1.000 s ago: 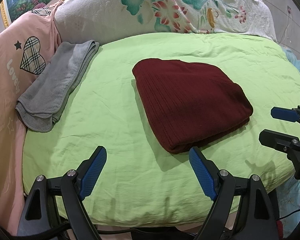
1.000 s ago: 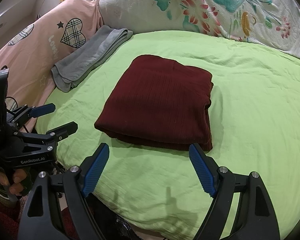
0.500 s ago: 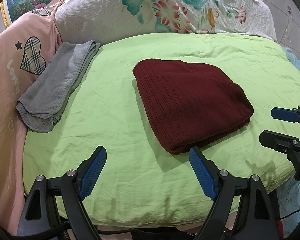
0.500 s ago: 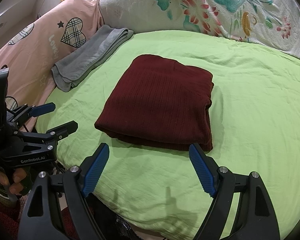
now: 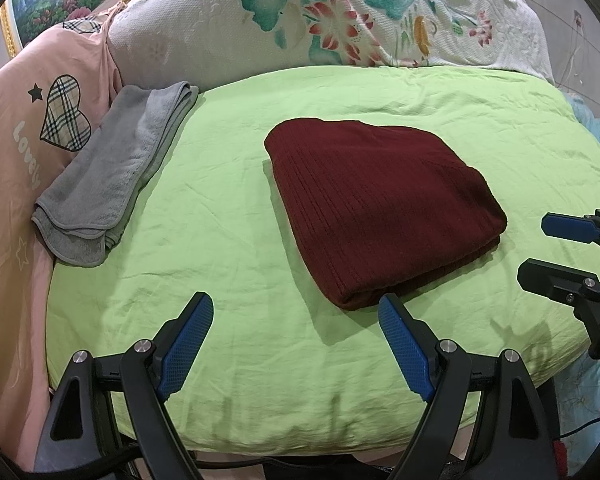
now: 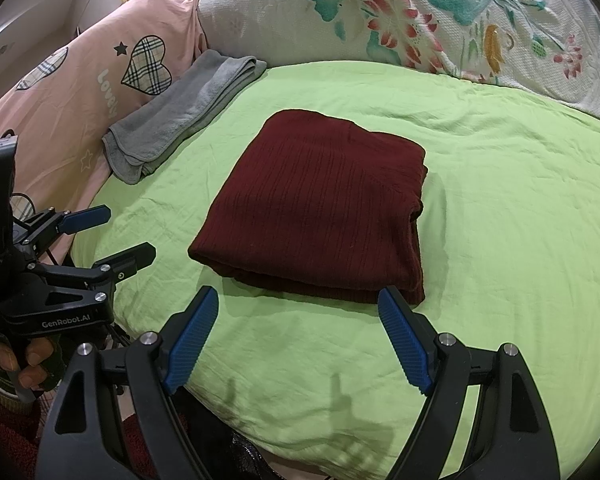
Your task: Fold large clothes
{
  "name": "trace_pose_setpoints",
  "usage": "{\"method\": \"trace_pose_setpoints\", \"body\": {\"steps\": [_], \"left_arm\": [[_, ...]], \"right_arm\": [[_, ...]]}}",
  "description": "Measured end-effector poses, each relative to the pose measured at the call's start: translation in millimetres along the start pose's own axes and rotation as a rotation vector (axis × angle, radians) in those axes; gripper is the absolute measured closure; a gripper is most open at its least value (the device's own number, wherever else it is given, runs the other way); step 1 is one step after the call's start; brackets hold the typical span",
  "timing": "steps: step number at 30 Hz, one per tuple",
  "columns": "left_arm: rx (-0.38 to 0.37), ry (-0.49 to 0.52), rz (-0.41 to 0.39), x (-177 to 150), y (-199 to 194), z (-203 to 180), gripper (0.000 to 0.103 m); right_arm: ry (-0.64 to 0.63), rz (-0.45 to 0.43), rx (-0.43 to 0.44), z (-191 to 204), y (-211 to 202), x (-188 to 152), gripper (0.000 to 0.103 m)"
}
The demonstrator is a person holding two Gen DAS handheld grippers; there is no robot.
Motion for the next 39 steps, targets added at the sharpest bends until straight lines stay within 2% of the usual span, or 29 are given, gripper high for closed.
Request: {"method": "trace_pose_setpoints", "body": {"steps": [39], "left_arm": [[0.015,0.006,-0.006,11,3,-6,0.017]], "right_arm": [[-0.003,-0.006,0.001,-10,1,15,0.021]]}}
Point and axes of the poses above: each gripper's, at about its wrist camera, not at the fingertips, and y roughly the way its jaws point, z to its left, x to its top, the point moved 1 cm from there along y, roughly the way its jaws point, and after that the axes turned 9 degrees about x, right-handed, at the moved point
